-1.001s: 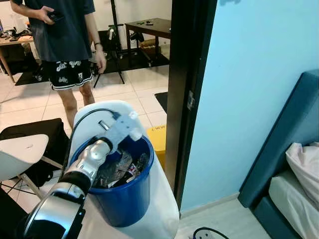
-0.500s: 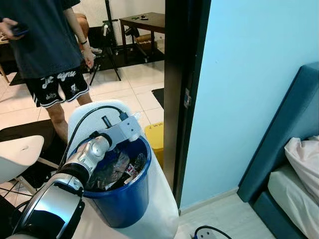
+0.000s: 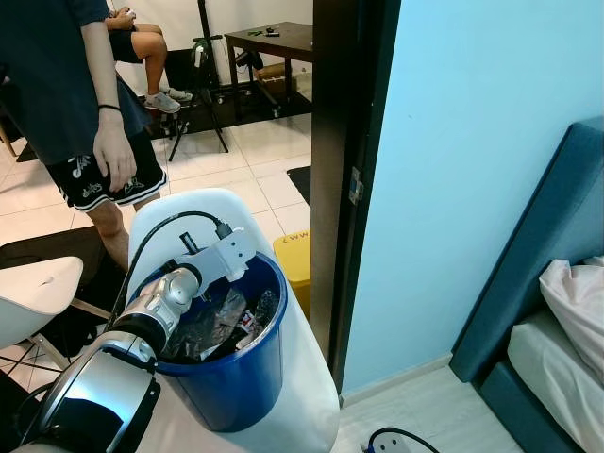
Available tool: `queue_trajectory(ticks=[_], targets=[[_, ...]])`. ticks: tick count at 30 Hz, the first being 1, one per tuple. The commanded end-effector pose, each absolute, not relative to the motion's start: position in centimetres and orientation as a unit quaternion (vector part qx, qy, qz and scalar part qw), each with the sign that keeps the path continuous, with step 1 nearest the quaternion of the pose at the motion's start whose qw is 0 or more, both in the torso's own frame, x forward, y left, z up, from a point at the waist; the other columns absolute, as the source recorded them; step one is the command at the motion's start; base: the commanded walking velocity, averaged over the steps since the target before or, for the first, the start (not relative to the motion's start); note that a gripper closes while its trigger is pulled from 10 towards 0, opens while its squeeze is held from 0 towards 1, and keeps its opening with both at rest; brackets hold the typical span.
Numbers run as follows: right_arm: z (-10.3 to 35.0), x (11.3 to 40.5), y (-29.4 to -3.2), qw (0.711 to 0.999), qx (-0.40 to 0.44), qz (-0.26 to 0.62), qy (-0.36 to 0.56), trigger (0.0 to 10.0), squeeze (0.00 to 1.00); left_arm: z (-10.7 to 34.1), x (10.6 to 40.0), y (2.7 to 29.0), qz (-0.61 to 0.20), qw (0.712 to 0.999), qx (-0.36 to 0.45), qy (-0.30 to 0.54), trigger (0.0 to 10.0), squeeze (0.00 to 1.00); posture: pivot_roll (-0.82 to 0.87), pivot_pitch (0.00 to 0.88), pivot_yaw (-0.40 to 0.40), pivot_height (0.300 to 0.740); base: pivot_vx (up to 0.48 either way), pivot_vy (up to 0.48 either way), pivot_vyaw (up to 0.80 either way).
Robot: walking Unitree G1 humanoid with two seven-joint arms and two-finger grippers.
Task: Clean up the room
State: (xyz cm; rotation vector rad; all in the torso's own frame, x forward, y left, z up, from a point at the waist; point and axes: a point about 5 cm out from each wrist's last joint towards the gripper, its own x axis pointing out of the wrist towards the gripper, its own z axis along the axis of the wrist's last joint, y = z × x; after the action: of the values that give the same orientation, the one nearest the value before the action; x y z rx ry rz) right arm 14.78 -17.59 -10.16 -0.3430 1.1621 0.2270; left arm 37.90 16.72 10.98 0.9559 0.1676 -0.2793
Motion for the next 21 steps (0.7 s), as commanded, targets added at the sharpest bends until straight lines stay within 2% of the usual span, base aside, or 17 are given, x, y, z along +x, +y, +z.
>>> queue_trajectory(ticks=[1, 4, 5, 7, 8, 18, 21], targets=[[-10.6, 13.7, -17.1, 0.805, -0.156, 0.114, 0.561, 10.0, 0.00, 10.6, 37.7, 17.6, -0.122, 0.872, 0.464, 0.098, 10.0, 0.00, -0.13, 0.030, 0.030, 0.706, 0.000, 0.000, 0.00], [-10.6, 13.6, -17.0, 0.805, -0.156, 0.115, 0.561, 10.0, 0.00, 10.3, 37.6, 17.7, -0.124, 0.865, 0.474, 0.105, 10.0, 0.00, -0.13, 0.029, 0.028, 0.706, 0.000, 0.000, 0.00], [-10.7, 13.5, -17.0, 0.804, -0.156, 0.116, 0.561, 10.0, 0.00, 10.1, 37.5, 17.7, -0.125, 0.865, 0.475, 0.108, 10.0, 0.05, -0.14, 0.040, 0.029, 0.706, 0.000, 0.000, 0.00], [-10.7, 13.5, -17.0, 0.804, -0.156, 0.116, 0.562, 10.0, 0.00, 10.0, 37.4, 17.8, -0.126, 0.865, 0.474, 0.111, 10.0, 0.05, -0.14, 0.037, 0.030, 0.706, 0.000, 0.000, 0.00], [-10.7, 13.4, -17.0, 0.804, -0.155, 0.115, 0.563, 10.0, 0.00, 9.8, 37.4, 17.9, -0.123, 0.865, 0.473, 0.114, 10.0, 1.00, -0.14, 0.027, 0.028, 0.706, 0.000, 0.000, 0.00], [-10.7, 13.3, -17.1, 0.803, -0.155, 0.113, 0.565, 10.0, 0.00, 9.9, 37.4, 18.2, -0.107, 0.872, 0.464, 0.113, 10.0, 1.00, -0.13, 0.023, 0.020, 0.706, 0.000, 0.000, 0.00], [-10.7, 13.4, -17.1, 0.803, -0.157, 0.114, 0.563, 10.0, 0.00, 10.7, 37.7, 18.4, -0.096, 0.884, 0.447, 0.100, 10.0, 1.00, -0.13, 0.014, 0.012, 0.706, 0.000, 0.000, 0.00]])
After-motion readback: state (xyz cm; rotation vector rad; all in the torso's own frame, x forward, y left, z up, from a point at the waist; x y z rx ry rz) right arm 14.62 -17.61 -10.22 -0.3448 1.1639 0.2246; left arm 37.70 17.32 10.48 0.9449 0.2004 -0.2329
